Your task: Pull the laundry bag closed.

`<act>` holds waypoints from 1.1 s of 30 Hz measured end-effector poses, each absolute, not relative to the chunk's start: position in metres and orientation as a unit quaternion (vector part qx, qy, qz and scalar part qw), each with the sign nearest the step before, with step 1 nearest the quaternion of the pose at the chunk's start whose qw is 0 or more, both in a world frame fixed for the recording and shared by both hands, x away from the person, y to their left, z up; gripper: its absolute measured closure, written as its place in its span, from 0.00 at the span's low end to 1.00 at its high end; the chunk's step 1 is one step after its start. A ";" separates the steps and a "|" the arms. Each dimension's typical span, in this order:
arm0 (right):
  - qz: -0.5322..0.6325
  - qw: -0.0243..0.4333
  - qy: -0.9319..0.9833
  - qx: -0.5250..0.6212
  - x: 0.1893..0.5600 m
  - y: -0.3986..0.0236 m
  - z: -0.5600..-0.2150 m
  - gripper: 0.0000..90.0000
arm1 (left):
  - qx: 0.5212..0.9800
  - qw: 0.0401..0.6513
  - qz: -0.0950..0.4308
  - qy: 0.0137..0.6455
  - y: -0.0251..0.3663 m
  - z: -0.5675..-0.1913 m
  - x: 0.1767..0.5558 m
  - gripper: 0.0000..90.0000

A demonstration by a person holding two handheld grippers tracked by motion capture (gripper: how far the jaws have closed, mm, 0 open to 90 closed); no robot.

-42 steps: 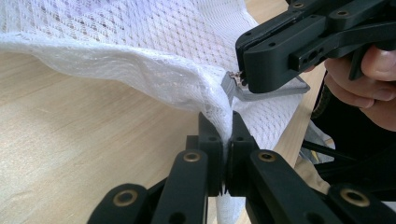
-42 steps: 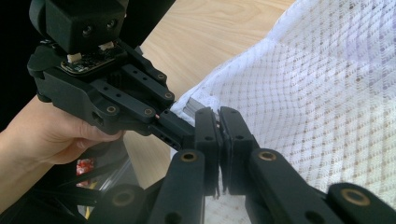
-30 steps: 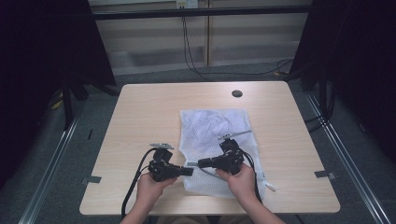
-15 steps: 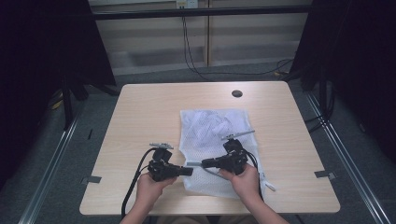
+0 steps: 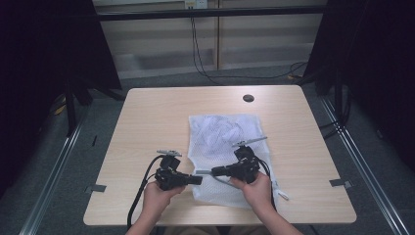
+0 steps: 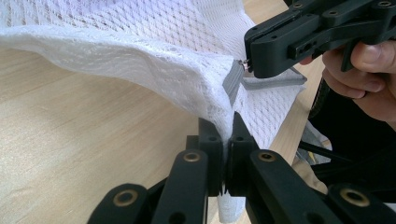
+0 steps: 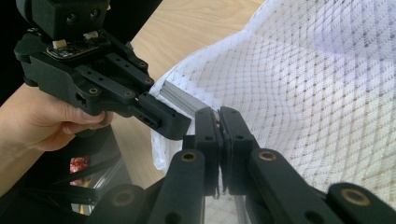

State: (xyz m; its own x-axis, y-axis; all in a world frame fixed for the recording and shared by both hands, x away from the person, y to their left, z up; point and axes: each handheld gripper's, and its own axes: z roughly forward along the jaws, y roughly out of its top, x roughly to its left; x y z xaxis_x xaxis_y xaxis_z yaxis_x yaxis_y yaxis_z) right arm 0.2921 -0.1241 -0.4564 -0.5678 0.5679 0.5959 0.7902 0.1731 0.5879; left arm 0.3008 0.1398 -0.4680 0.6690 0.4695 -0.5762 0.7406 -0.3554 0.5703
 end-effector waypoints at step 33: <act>-0.458 0.117 -0.756 -0.454 0.291 -0.134 -0.457 0.96 | 0.807 0.425 -0.159 0.378 0.143 -0.467 0.301 0.98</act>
